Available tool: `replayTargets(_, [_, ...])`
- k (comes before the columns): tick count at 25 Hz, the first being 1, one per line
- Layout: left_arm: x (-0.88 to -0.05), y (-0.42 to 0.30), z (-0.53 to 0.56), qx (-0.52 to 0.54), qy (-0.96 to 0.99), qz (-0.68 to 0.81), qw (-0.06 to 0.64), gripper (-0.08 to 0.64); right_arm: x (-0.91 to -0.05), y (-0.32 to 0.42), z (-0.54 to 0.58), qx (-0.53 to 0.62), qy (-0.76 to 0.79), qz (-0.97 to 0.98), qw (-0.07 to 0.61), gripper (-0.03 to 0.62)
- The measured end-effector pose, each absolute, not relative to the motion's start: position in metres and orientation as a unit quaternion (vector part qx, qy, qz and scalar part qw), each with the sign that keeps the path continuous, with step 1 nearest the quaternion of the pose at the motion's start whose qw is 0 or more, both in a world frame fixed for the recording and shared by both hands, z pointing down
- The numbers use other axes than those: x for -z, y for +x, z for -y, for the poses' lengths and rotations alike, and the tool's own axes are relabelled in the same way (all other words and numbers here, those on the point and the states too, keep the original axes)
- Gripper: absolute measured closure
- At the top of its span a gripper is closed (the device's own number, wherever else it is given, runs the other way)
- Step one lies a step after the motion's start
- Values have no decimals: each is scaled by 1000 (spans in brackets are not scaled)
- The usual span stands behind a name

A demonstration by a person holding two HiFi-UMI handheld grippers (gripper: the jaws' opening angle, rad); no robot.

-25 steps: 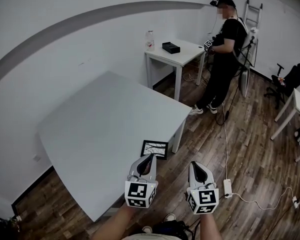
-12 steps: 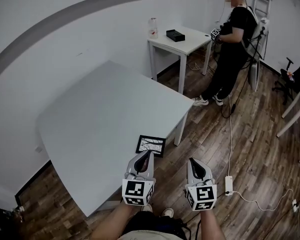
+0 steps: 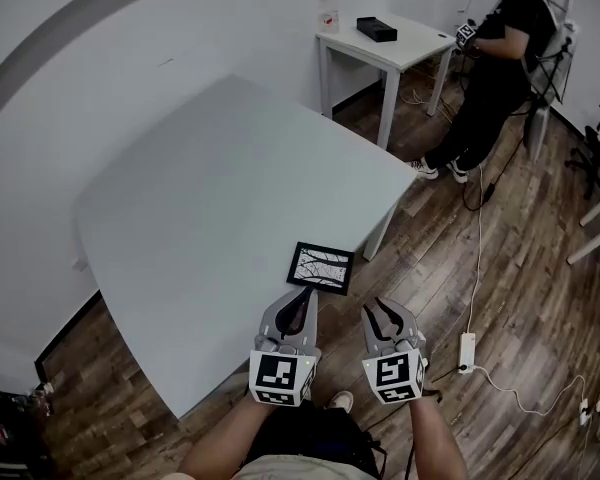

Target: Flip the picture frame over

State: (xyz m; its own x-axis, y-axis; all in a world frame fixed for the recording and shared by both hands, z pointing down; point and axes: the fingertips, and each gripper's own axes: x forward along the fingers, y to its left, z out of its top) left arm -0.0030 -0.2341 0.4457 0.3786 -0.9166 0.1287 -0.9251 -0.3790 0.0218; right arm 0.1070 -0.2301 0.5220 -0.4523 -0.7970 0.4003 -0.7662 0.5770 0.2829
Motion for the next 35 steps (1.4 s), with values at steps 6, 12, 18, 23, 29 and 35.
replayTargets(6, [-465, -14, 240, -44, 825, 560, 60, 560, -584, 71, 239, 152, 383, 818, 401, 407])
replayTargets(12, [-477, -24, 244, -44, 821, 566, 62, 560, -619, 50, 259, 314, 360, 723, 499, 341])
replayTargets(18, [-493, -37, 246, -39, 814, 574, 81, 560, -642, 47, 283, 379, 353, 650, 556, 336])
replayTargets(23, [-499, -45, 251, -39, 810, 578, 86, 560, -654, 45, 293, 410, 347, 616, 576, 336])
replayTargets(29, [-508, -47, 254, -41, 810, 578, 93, 560, -651, 40, 299, 430, 364, 599, 569, 410])
replayTargets(35, [-514, -44, 248, -46, 810, 576, 95, 560, -649, 40, 297, 426, 383, 594, 564, 457])
